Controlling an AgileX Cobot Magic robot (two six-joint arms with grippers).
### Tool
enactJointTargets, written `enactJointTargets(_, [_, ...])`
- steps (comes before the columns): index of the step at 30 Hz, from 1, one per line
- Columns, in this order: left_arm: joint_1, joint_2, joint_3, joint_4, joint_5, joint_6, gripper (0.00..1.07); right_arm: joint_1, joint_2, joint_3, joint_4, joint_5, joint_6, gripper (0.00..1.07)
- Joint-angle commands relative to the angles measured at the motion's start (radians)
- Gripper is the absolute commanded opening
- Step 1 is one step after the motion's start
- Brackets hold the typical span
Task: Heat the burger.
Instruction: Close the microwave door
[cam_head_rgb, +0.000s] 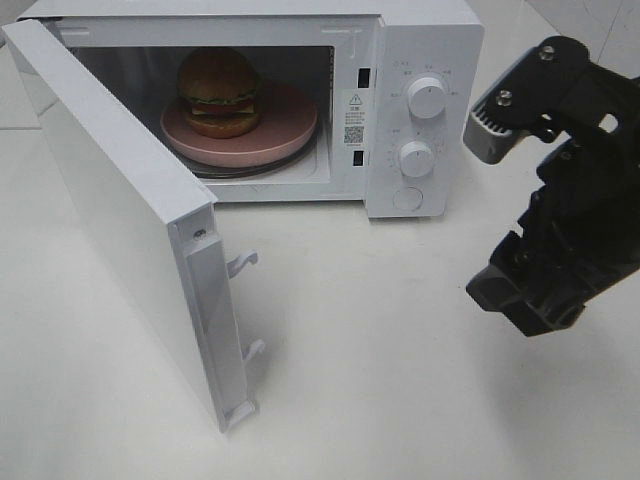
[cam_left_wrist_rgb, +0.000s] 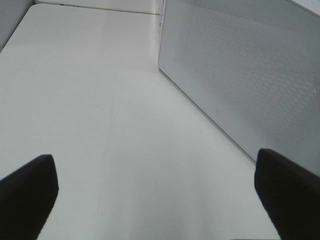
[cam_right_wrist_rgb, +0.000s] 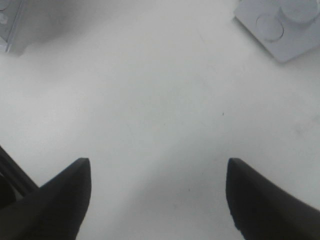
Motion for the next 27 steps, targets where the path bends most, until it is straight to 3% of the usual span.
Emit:
enactJointTargets(1, [0.002, -0.002, 0.003, -0.006, 0.003, 0.002, 1.00, 0.000, -0.047, 0.004, -0.004, 0.135, 0.096, 0.74])
enactJointTargets(16, [0.002, -0.002, 0.003, -0.006, 0.003, 0.002, 1.00, 0.000, -0.272, 0.004, -0.003, 0.448, 0.179, 0.74])
enactJointTargets(22, [0.002, -0.002, 0.003, -0.006, 0.003, 0.002, 1.00, 0.000, -0.359, 0.013, -0.004, 0.477, 0.188, 0.74])
enactJointTargets(26, [0.002, -0.002, 0.003, -0.006, 0.003, 0.002, 1.00, -0.050, -0.439, 0.050, 0.001, 0.487, 0.198, 0.74])
enactJointTargets(27, [0.002, -0.002, 0.003, -0.006, 0.003, 0.002, 1.00, -0.101, -0.478, 0.072, 0.001, 0.483, 0.198, 0.74])
